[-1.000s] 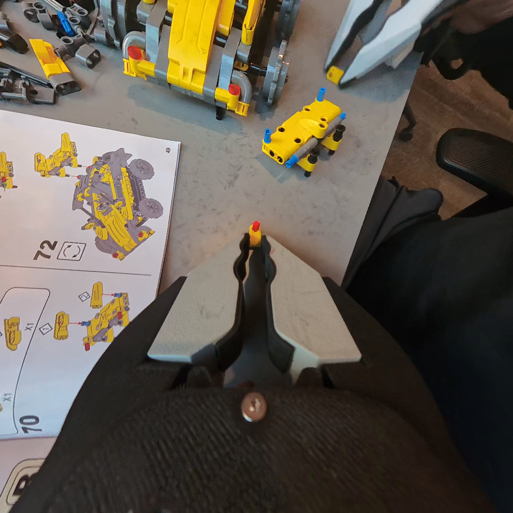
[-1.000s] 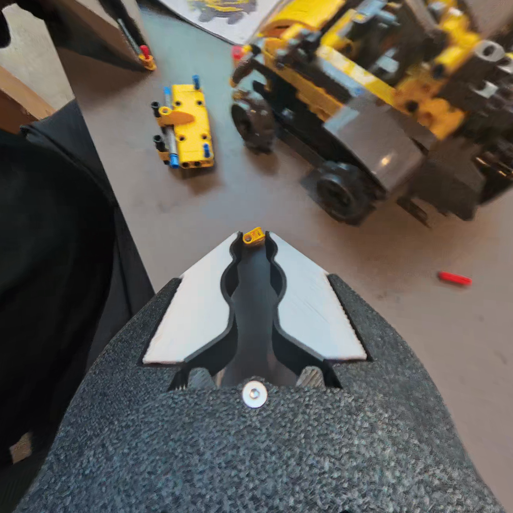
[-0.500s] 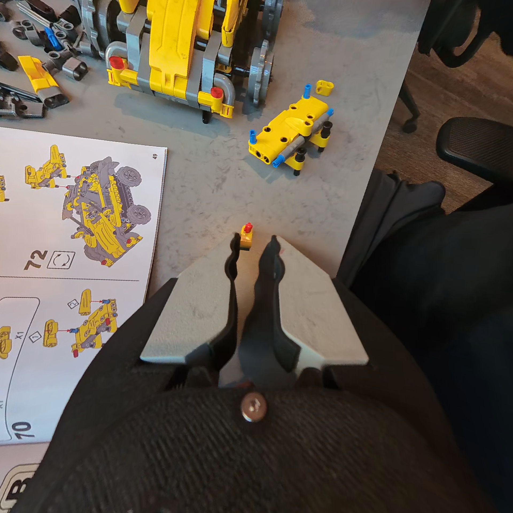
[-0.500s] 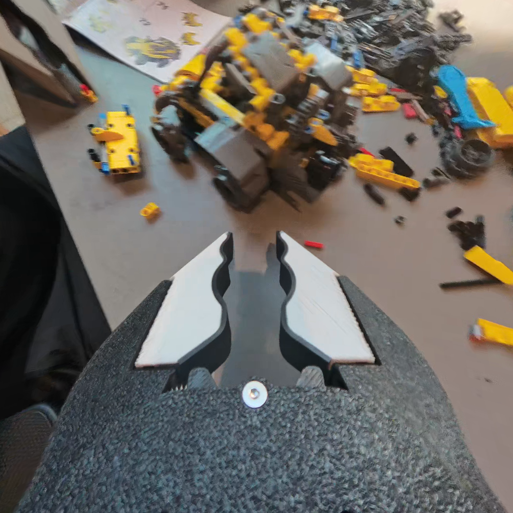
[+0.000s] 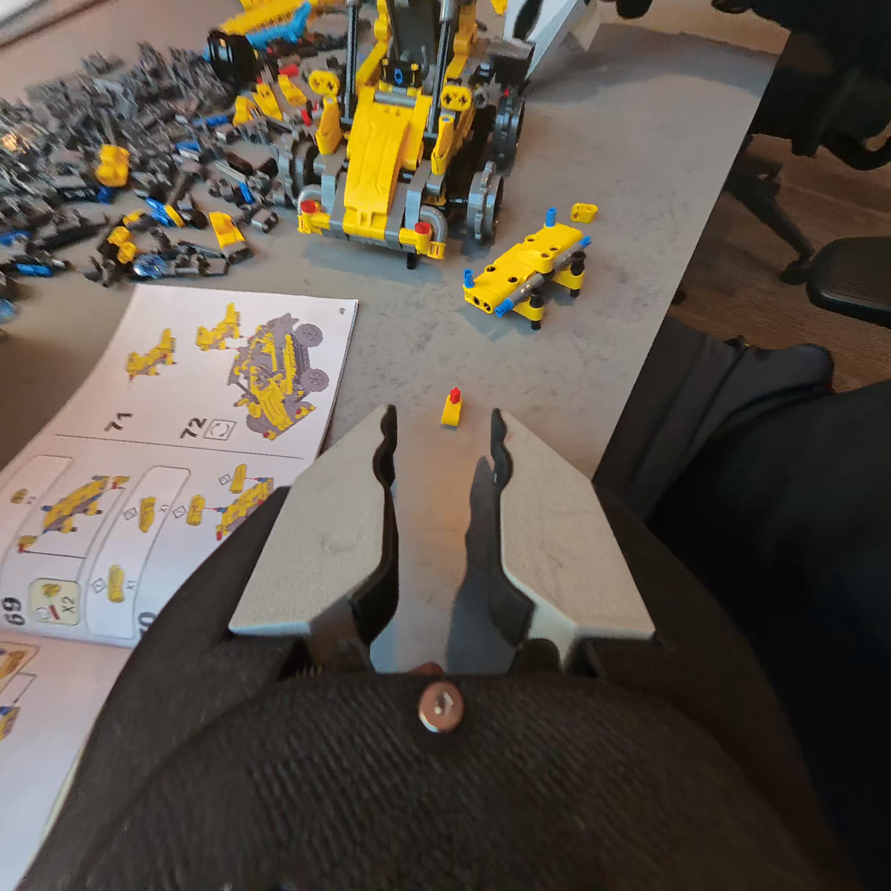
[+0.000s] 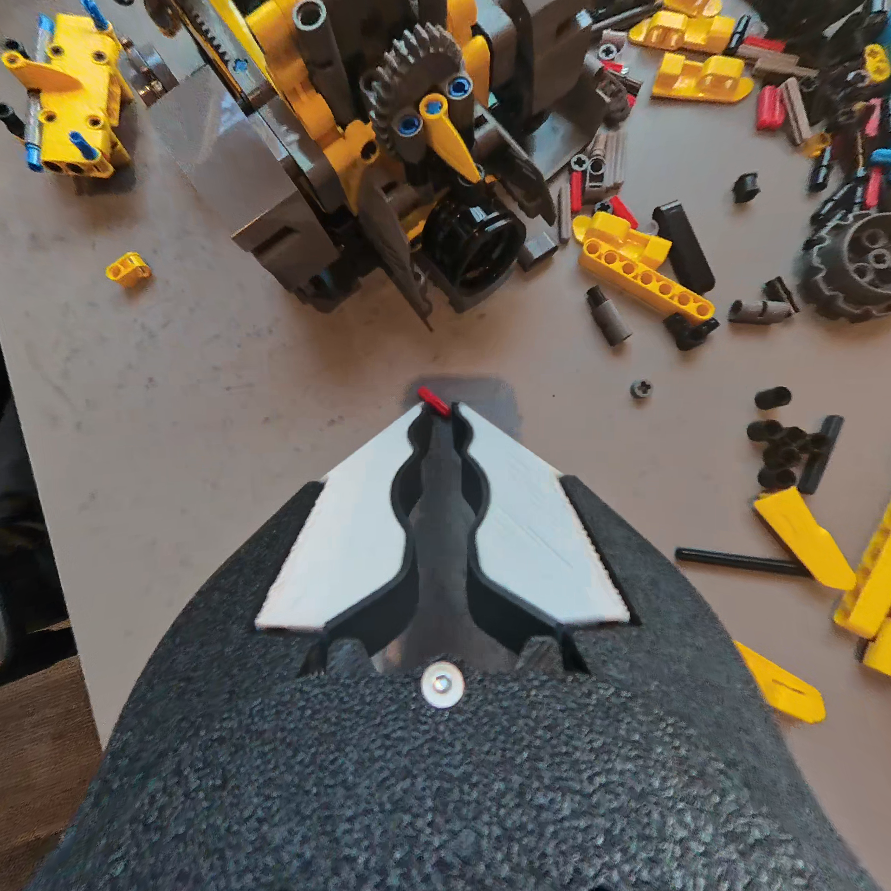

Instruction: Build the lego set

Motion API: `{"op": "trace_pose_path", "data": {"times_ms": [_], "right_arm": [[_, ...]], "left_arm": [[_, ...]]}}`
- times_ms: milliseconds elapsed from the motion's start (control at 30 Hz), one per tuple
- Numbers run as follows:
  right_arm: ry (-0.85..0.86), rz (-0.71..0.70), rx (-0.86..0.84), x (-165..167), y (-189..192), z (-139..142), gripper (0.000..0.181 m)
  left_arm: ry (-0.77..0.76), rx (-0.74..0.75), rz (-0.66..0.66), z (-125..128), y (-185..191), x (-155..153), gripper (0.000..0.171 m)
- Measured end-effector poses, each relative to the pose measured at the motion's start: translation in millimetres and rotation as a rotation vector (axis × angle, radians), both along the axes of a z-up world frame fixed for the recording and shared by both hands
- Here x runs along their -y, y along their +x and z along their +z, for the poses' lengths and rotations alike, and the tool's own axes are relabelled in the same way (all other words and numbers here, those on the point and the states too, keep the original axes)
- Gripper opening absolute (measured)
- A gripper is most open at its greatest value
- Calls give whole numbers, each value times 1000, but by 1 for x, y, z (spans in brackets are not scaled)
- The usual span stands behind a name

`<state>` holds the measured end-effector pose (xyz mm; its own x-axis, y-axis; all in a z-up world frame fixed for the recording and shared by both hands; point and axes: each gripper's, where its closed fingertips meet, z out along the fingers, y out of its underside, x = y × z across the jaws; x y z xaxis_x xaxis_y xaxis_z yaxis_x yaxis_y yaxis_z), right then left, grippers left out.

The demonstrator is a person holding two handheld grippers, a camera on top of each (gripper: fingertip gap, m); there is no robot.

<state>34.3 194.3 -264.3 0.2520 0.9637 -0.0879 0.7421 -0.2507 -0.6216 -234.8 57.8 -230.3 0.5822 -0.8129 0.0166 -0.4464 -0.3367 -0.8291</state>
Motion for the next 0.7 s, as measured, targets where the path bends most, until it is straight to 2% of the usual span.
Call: {"op": "trace_pose_path", "data": {"times_ms": [200,300,533,700], "right_arm": [[-49,5,-75,13,-13,1,3],[-56,-30,-96,25,-17,5,3],[7,32,-199,92,-61,56,3],[34,90,-122,125,-93,57,3]], "left_arm": [[130,0,-67,21,17,0,19],[186,10,-135,32,36,2,17],[300,-70,-292,44,100,1,23],[339,-189,-362,31,141,-6,23]]}}
